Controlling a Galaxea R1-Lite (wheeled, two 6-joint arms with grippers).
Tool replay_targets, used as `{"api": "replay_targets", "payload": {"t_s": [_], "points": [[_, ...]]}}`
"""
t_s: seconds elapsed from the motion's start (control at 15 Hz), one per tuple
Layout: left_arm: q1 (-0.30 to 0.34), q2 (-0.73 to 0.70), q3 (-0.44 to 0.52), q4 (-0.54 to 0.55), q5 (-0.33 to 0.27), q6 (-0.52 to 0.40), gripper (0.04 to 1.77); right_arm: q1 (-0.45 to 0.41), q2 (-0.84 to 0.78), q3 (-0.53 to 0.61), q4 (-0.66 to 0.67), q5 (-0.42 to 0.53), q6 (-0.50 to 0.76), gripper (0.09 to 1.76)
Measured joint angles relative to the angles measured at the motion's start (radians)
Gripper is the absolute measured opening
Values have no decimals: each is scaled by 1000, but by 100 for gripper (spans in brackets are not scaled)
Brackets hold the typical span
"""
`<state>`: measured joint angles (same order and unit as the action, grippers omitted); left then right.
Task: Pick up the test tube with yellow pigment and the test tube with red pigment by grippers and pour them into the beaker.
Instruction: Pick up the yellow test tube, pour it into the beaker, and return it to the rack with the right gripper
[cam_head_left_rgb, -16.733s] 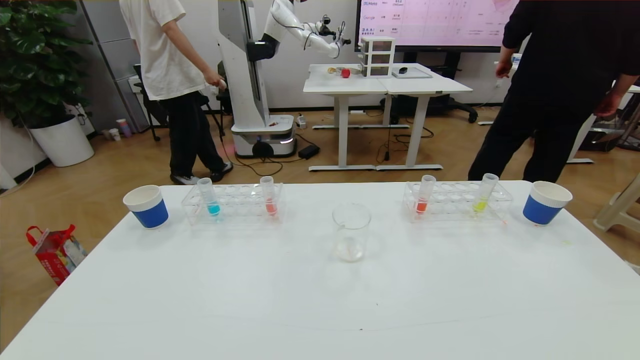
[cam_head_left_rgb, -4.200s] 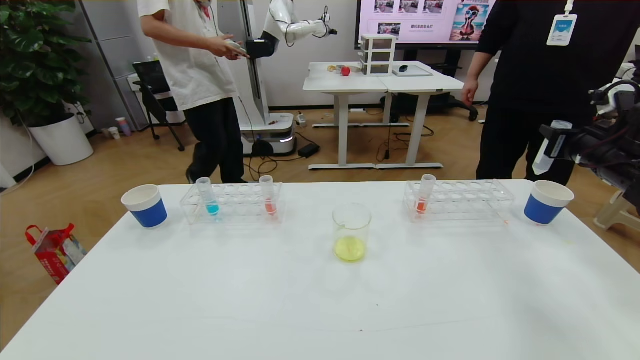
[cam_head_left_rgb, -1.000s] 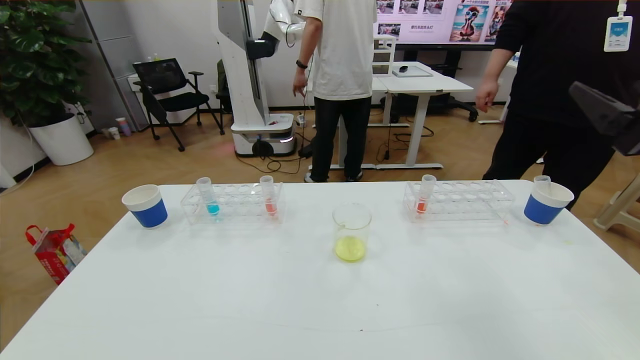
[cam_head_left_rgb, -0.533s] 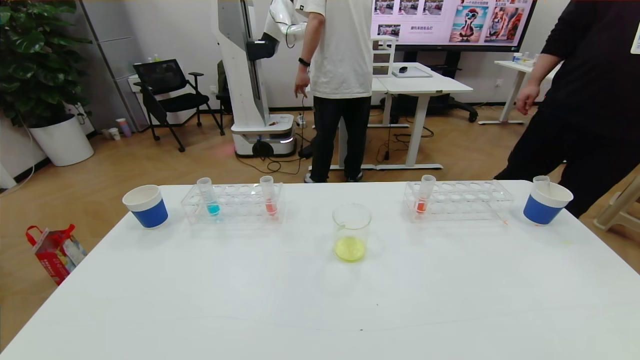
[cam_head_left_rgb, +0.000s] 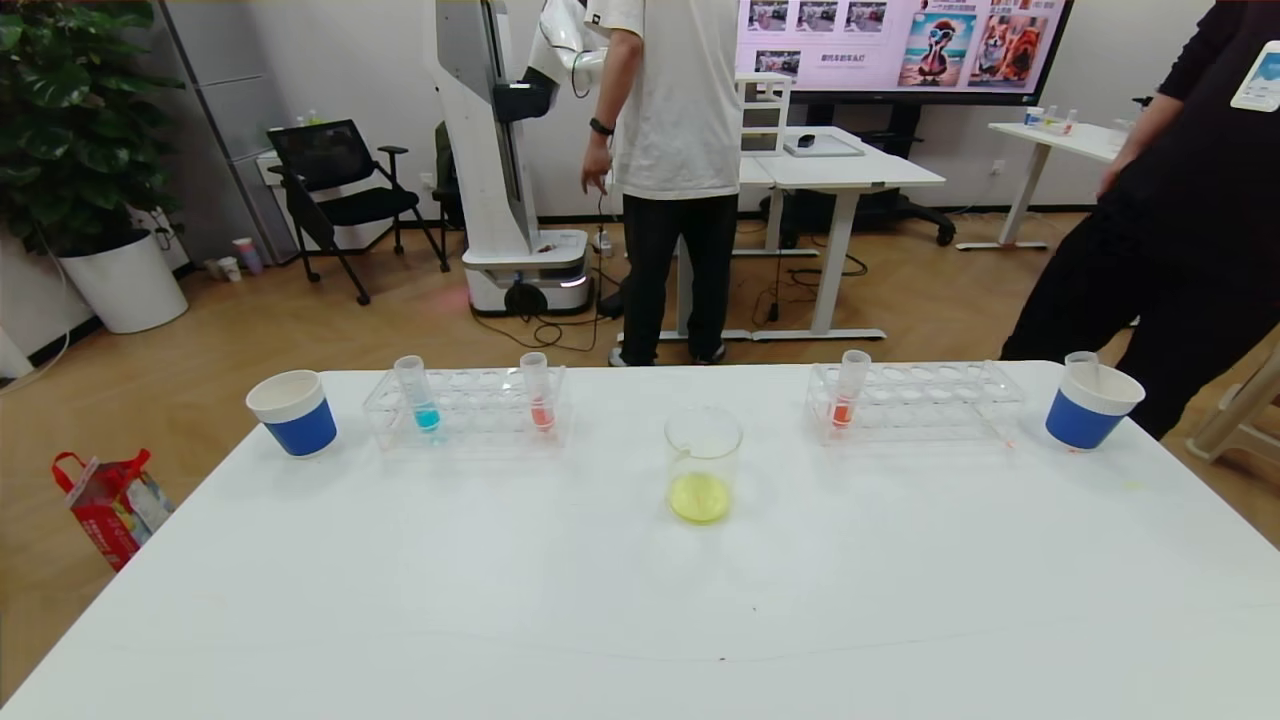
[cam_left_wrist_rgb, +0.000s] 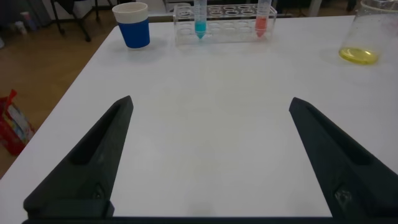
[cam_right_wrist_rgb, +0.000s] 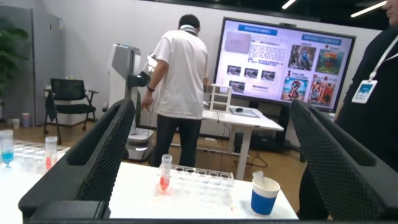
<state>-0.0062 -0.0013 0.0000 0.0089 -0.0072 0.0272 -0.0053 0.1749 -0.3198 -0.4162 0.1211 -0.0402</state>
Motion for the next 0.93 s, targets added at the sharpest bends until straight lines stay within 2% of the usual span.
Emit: {"api": "replay_targets", "payload": {"t_s": [0.13,0.4,0.53,0.73,0.8,0.93], "points": [[0,0,0,0,0,0,175,11,-100,60,27,-42,-14,174],[0,0,0,0,-1,-4,175,14,-166,258,26,-77,-32,174],[0,0,0,0,0,-5,175,15,-173,306,177,-77,-32,174],[0,0,0,0,-1,-5,175,16,-175,316,374,-76,-39,174],[0,0,0,0,0,-6,175,16,-175,317,419,-84,-33,174],[0,0,0,0,-1,-5,175,16,-175,319,425,-93,-18,174]]}}
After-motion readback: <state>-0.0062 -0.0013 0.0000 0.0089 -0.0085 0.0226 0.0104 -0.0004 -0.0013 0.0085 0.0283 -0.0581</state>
